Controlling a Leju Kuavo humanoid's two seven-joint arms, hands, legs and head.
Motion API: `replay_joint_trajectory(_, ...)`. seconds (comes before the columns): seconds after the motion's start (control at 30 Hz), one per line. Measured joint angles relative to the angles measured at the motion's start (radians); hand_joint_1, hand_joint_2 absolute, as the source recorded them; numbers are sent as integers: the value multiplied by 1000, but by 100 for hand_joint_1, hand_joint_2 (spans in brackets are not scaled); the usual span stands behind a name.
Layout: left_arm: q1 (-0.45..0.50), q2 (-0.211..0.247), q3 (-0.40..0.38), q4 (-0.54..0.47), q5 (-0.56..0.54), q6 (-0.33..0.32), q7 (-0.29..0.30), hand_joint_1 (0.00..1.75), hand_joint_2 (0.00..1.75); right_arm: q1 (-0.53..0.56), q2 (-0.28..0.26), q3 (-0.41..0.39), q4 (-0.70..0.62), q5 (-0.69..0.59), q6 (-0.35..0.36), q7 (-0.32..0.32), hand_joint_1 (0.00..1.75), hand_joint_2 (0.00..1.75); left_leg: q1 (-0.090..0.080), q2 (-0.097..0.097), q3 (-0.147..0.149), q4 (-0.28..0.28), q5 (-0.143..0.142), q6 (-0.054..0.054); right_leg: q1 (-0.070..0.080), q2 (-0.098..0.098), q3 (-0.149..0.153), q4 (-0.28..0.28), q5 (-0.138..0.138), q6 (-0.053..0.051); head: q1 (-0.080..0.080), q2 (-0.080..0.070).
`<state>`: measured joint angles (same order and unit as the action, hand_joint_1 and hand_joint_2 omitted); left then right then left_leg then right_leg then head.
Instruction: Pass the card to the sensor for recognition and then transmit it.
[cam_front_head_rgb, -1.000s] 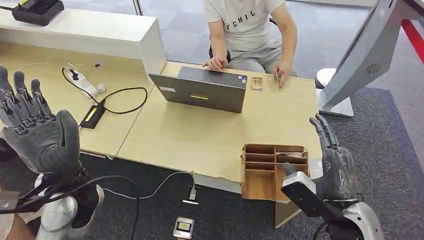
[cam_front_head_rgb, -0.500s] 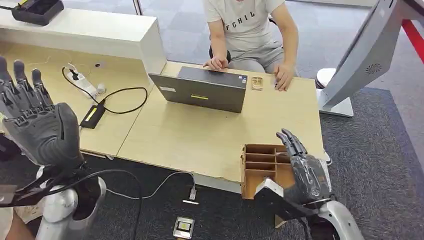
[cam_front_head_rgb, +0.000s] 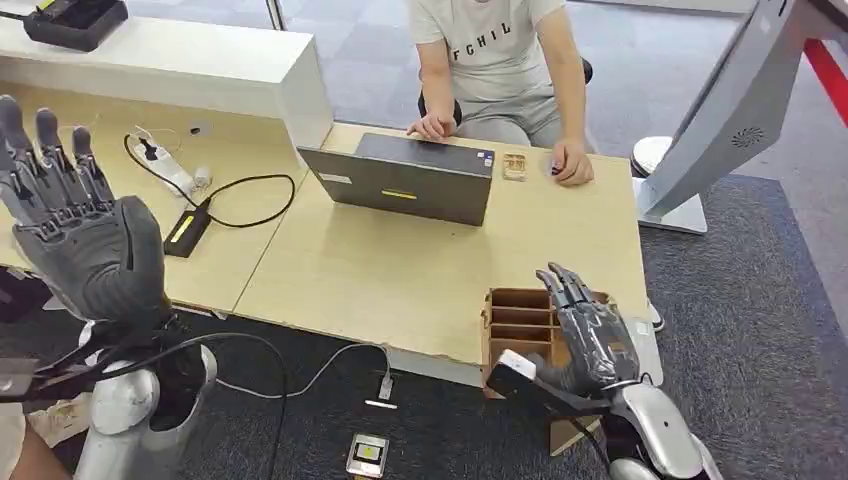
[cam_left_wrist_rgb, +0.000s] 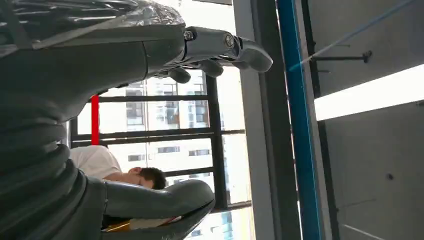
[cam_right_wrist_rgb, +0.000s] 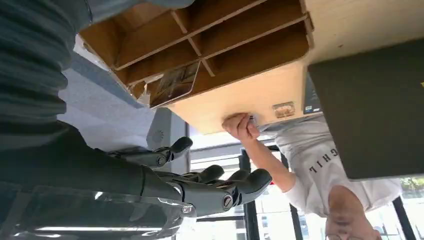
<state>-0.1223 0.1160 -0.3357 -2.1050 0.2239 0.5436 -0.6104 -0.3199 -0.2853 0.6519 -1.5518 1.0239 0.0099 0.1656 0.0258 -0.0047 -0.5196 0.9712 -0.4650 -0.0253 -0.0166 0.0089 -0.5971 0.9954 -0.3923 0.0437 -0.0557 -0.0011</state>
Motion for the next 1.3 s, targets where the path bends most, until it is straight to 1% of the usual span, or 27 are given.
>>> replay_joint_trajectory(0.2, 8, 0, 0, 0, -8, 10, 0, 0, 175, -41, -12, -6, 52, 9, -50, 21, 0, 175, 0, 0, 0, 0, 0, 0, 0, 0, 0, 0, 0, 0, 0, 0)
replay_joint_trajectory(0.33, 15, 0, 0, -2, -10, 11, 0, 0, 175, -63, -21, -17, 65, 11, -60, 24, 0, 175, 0, 0, 0, 0, 0, 0, 0, 0, 0, 0, 0, 0, 0, 0)
replay_joint_trajectory(0.5, 18, 0, 0, -2, -10, -1, 0, 0, 175, -70, -28, -38, 69, 33, -77, 43, 0, 175, 0, 0, 0, 0, 0, 0, 0, 0, 0, 0, 0, 0, 0, 0)
replay_joint_trajectory(0.67, 18, -1, 0, -2, -6, -14, 0, 0, 175, -67, -39, -64, 70, 47, -69, 51, 0, 175, 0, 0, 0, 0, 0, 0, 0, 0, 0, 0, 0, 0, 0, 0)
replay_joint_trajectory(0.9, 18, -1, 1, -2, -3, -19, 11, 0, 175, -28, -44, -83, 90, 49, -63, 51, 0, 175, 0, 0, 0, 0, 0, 0, 0, 0, 0, 0, 0, 0, 0, 0)
replay_joint_trajectory(1.3, 18, -1, 0, -1, -3, -35, 13, 0, 175, -2, -33, -82, 149, 35, -61, 36, 0, 175, 0, 0, 0, 0, 0, 0, 0, 0, 0, 0, 0, 0, 0, 0)
